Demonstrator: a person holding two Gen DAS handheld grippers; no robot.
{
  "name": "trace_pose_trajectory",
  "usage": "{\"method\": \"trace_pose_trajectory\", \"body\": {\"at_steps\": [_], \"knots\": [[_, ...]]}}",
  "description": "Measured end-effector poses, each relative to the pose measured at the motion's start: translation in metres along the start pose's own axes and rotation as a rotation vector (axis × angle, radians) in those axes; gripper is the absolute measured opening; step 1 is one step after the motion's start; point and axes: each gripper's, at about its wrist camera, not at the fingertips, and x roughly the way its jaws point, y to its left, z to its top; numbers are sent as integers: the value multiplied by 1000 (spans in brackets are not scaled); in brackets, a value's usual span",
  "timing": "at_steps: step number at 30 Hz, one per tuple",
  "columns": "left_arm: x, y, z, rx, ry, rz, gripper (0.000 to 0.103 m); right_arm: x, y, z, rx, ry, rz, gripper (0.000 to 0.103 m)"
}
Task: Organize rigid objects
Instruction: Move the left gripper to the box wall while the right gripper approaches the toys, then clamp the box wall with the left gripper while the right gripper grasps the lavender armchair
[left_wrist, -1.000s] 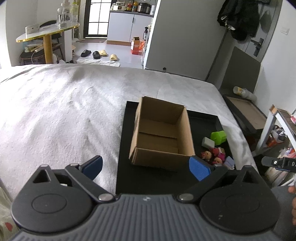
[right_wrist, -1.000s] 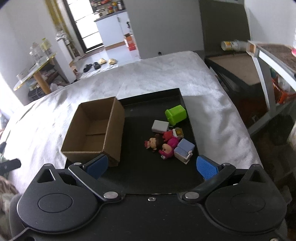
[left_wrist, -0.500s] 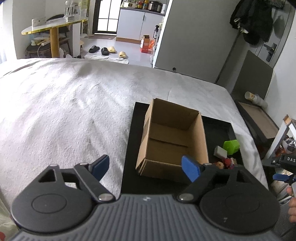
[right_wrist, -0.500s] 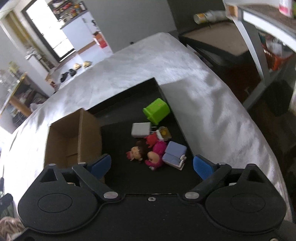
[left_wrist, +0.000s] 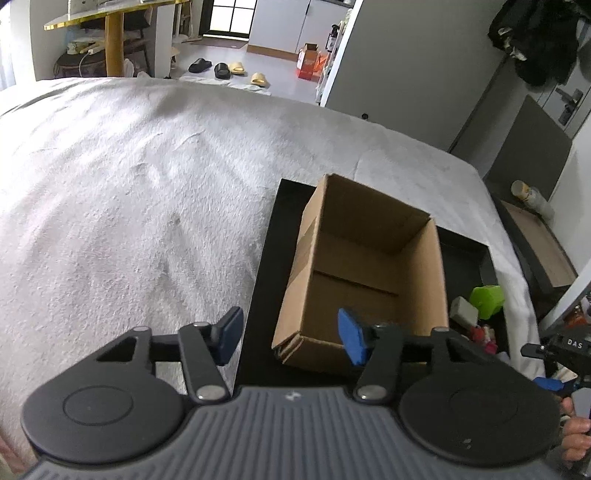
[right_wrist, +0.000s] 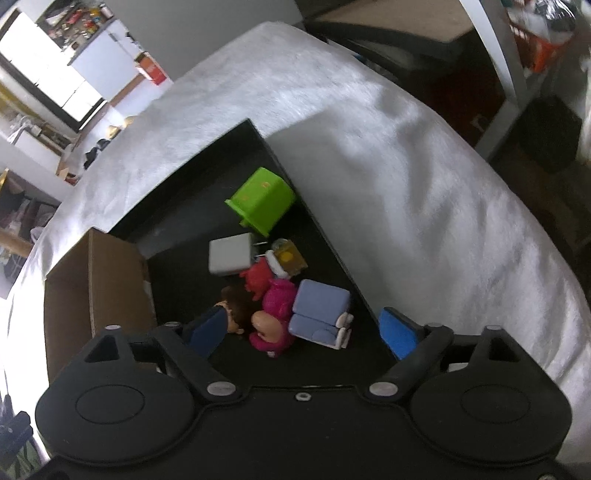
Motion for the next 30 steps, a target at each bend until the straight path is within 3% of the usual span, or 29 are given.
{"method": "trace_pose_trajectory", "body": {"at_steps": [10,18,20,24,30], "knots": [[43,-2,6,3,47,18,48,31,-12,5,76,57,-19,69],[68,0,9,-4,95,27,42,41,-12,7,67,57,-71,68],[73,-1,8,7,114,27,37,41,-12,7,66,52,-71,66],[79,-3,6,32,134,17,13,33,-19,7,116,35,-23,60],[73,-8,4,88,133,7,12,32,-26,5,178,76,49,59]]}}
